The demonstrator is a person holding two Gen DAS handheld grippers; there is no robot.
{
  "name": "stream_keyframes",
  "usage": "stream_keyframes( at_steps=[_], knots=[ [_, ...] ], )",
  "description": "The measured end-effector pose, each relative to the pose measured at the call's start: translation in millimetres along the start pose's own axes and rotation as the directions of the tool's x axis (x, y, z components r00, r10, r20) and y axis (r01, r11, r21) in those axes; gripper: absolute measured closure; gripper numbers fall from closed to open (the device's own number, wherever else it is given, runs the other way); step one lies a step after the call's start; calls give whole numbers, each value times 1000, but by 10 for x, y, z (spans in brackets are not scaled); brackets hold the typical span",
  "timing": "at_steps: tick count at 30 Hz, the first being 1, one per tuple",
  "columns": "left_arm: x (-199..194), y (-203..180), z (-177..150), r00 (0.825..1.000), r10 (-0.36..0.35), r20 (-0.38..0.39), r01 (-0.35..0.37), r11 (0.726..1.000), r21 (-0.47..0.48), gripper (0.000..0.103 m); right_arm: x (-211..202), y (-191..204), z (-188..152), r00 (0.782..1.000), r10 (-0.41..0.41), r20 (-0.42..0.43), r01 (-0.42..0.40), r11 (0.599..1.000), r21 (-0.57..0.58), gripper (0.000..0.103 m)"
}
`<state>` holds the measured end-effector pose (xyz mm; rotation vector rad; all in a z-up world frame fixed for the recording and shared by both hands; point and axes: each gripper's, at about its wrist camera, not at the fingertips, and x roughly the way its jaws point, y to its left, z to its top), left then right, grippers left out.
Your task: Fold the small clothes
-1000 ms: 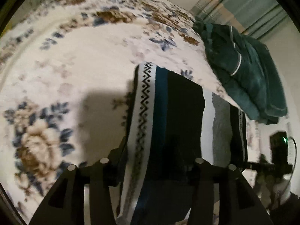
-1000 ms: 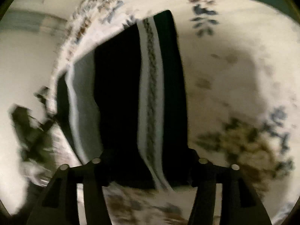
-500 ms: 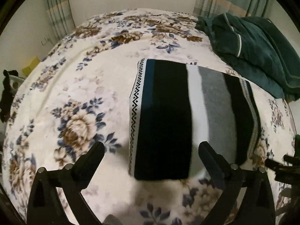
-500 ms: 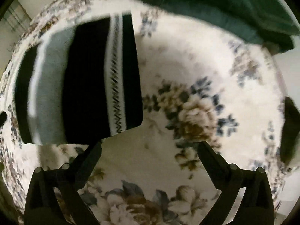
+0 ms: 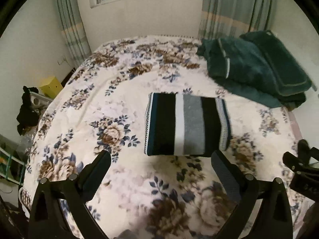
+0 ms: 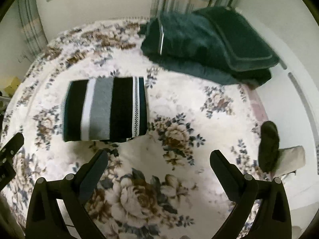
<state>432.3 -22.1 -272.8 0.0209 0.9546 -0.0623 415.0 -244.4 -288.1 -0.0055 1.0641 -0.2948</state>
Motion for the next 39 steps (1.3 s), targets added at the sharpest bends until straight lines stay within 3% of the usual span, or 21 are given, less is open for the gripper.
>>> stream_keyframes(
  at_steps=[13, 20, 27, 39],
  knots=[
    [-1825, -63, -109, 987, 0, 158, 2, 1000, -13, 0, -2337, -351, -393, 978, 27, 208, -29, 1000, 7, 0],
    [-2395, -98, -244, 978, -24, 207, 25, 1000, -2, 0, -3097, -433, -594, 956, 36, 291, -38, 999, 3, 0],
    [-2703, -109, -355, 971, -22, 239, 22, 1000, 6, 0, -3519, -497, -742, 943, 53, 328, -53, 999, -9, 0],
    [-2850, -64, -476, 967, 4, 255, 4, 1000, -30, 0, -3579, -527, -780, 937, 99, 336, -95, 995, -27, 0]
  ],
)
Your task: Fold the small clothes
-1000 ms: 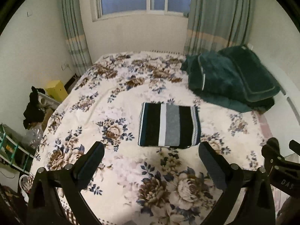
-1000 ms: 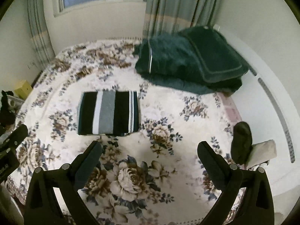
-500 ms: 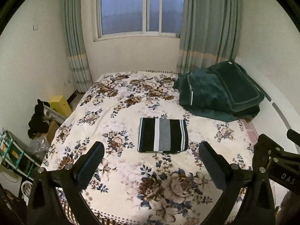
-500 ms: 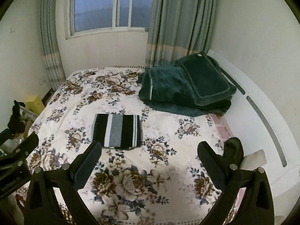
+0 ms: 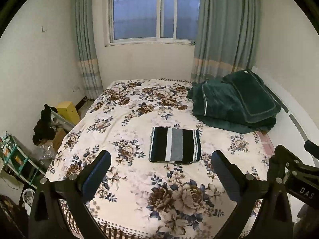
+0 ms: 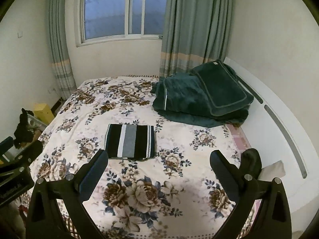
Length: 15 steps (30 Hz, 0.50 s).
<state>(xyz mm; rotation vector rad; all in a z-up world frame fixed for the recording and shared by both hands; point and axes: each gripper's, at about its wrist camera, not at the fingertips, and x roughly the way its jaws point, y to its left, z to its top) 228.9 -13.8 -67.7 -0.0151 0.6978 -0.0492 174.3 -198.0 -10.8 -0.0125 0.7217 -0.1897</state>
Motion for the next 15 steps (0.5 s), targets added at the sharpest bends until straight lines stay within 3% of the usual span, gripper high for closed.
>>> stream_keyframes(
  at_steps=[15],
  knots=[
    [-110, -48, 30, 1000, 7, 29, -8, 1000, 25, 0, 8, 21, 13, 1000, 30, -3, -30, 1000, -1, 0]
  ],
)
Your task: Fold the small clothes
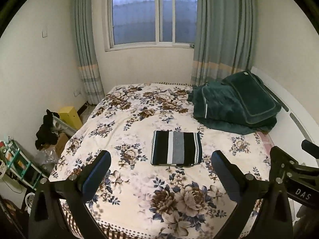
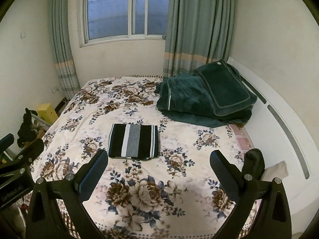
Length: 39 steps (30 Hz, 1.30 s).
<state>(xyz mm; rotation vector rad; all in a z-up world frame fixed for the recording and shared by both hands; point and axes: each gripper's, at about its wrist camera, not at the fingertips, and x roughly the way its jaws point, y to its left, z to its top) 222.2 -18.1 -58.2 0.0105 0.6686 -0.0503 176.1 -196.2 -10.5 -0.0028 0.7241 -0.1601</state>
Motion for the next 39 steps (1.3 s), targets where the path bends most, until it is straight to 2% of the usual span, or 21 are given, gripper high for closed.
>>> stream_keyframes(
  at_steps=[39],
  knots=[
    [-95, -47, 61, 1000, 14, 13, -14, 1000, -5, 0, -85, -7, 15, 1000, 8, 7, -8, 1000, 8, 0]
  ],
)
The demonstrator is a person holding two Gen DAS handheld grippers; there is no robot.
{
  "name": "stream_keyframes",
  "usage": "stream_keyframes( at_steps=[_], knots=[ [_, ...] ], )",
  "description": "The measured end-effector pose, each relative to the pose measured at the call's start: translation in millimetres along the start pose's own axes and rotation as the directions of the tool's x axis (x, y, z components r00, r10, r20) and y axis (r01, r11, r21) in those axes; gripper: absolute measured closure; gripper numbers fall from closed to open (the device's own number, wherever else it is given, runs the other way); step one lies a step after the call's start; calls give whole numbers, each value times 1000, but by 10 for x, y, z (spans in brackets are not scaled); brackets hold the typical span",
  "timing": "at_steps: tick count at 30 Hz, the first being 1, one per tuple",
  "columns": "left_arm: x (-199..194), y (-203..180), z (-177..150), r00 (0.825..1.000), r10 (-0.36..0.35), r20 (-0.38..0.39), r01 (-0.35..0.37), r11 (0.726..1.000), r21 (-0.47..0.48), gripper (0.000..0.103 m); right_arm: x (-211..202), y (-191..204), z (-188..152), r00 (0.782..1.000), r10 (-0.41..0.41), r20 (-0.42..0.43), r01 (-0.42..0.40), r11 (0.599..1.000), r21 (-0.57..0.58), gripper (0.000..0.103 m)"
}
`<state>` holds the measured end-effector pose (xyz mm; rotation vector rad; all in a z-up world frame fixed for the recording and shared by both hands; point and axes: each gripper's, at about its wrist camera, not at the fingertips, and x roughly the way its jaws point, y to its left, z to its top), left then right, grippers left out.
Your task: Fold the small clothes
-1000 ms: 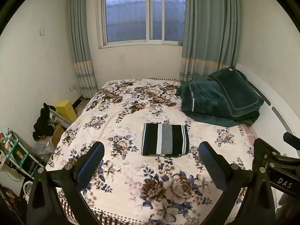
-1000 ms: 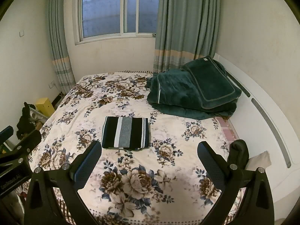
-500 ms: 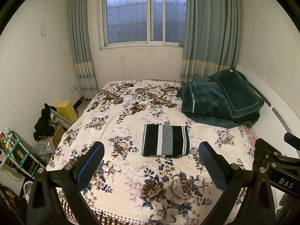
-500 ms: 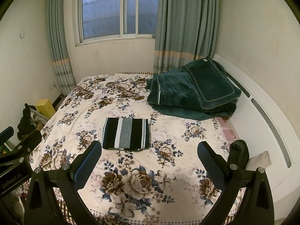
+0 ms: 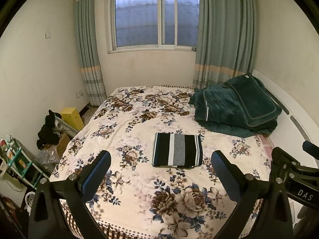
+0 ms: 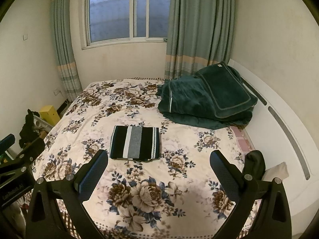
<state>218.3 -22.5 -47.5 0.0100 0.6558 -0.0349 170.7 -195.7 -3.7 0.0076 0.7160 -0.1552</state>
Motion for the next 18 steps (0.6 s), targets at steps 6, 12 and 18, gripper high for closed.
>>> stream_keyframes(
  at_steps=[6, 12, 18],
  knots=[
    [-6, -5, -9, 1000, 0, 0, 0, 1000, -2, 0, -2, 2, 10, 1000, 0, 1, 0, 1000, 0, 0],
    [-6, -8, -15, 1000, 1, 1, -1, 1000, -4, 0, -11, 1, -13, 1000, -1, 1, 1, 1000, 0, 0],
    [-47, 10, 36, 1000, -2, 11, 2, 1000, -8, 0, -34, -3, -43, 1000, -5, 3, 5, 1000, 6, 0]
  ],
)
